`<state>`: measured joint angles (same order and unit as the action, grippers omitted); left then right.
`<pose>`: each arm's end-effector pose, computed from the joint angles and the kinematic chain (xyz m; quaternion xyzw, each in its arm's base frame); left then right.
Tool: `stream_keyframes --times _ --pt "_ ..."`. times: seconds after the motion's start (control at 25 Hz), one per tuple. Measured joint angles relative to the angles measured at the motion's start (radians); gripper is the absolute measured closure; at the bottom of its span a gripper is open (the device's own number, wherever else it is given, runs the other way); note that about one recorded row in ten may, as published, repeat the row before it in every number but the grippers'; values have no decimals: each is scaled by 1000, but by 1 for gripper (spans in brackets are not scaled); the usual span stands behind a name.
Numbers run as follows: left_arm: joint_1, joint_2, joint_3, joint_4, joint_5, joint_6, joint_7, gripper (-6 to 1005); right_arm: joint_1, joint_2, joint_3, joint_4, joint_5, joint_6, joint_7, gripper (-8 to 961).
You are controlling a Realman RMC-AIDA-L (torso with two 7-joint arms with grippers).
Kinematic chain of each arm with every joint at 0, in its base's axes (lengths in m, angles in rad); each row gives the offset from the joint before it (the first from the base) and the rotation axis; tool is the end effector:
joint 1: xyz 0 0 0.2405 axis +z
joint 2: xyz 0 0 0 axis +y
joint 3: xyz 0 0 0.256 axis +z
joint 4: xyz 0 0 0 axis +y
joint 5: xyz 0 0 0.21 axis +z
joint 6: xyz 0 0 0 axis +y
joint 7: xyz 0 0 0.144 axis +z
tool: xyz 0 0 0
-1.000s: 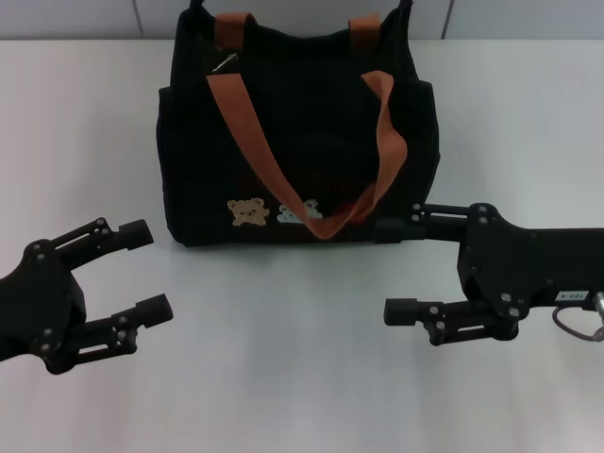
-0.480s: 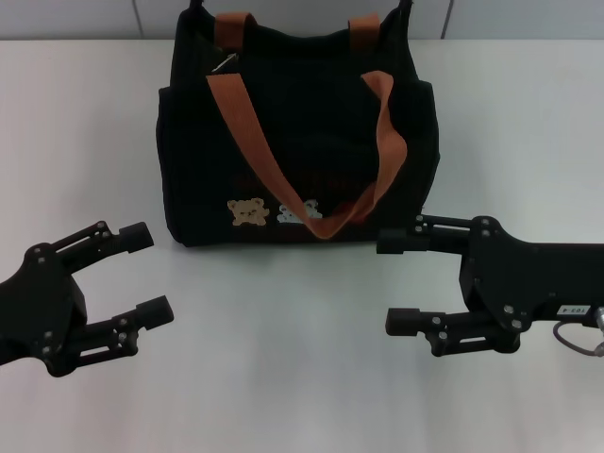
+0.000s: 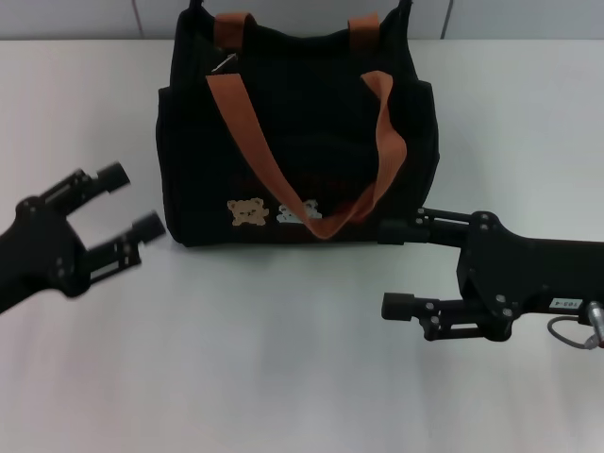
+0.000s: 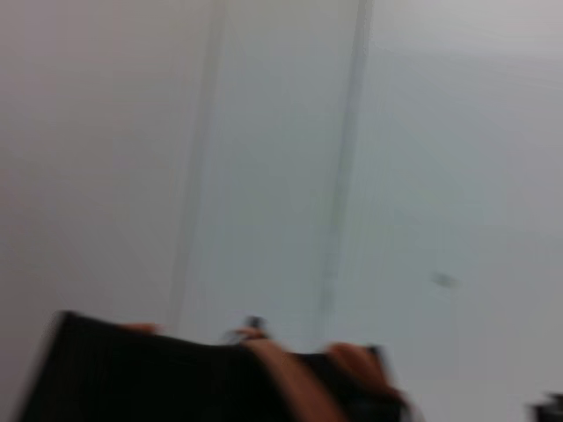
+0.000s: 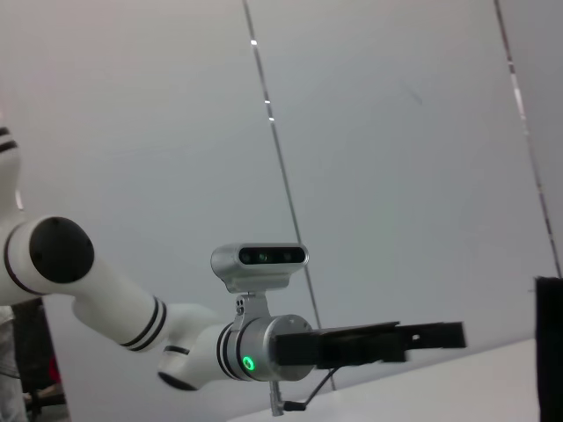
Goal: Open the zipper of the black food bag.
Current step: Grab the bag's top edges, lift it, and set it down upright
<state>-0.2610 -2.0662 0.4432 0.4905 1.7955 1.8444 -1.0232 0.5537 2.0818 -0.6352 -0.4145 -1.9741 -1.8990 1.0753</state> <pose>-0.3163 0.2346 0.0315 -0.8566 -0.1909 -0.4139 0.2419 0.2334 0.2747 -0.0215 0.9187 -0.1032 -0.3811 0.0090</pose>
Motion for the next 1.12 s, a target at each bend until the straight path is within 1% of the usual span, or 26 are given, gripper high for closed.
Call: stream_keyframes --times 0.04,0.08,0.2,0.24,0.4,0.48,0.52,0.56,0.64,0.68,0.88,1.12 --pt "0 0 0 0 0 0 0 164 0 0 1 2 0 7 0 164" --pt "-27 1 -46 -60 -1 -60 29 164 0 0 2 6 0 13 0 164" --pt "-69 -3 -96 -146 -2 -172 107 165 -3 0 7 16 0 29 -2 164" --pt "-94 -4 -106 -185 -2 -225 144 166 -5 0 7 18 0 32 -2 164" --pt "-106 -4 -107 -201 -2 -245 158 170 -16 0 9 19 0 42 -2 164" --pt "-157 -7 -110 -261 -3 -346 247 172 -21 0 9 19 0 45 -2 164" --pt "-157 -7 -110 -261 -3 -346 247 173 -23 0 10 19 0 47 -3 164" --pt "-169 -7 -107 -278 -4 -362 295 174 -26 0 13 19 0 51 -3 164" --pt "-169 -7 -107 -278 -4 -362 295 176 -32 0 18 19 2 59 -3 164" --pt "-175 -8 -111 -300 -5 -364 343 177 -35 0 20 20 5 63 -3 164" --pt "-174 -8 -117 -307 -10 -357 363 345 -37 0 22 26 14 77 -3 164" --pt "-174 -8 -117 -310 -10 -352 363 582 -32 0 22 26 14 80 -3 164"
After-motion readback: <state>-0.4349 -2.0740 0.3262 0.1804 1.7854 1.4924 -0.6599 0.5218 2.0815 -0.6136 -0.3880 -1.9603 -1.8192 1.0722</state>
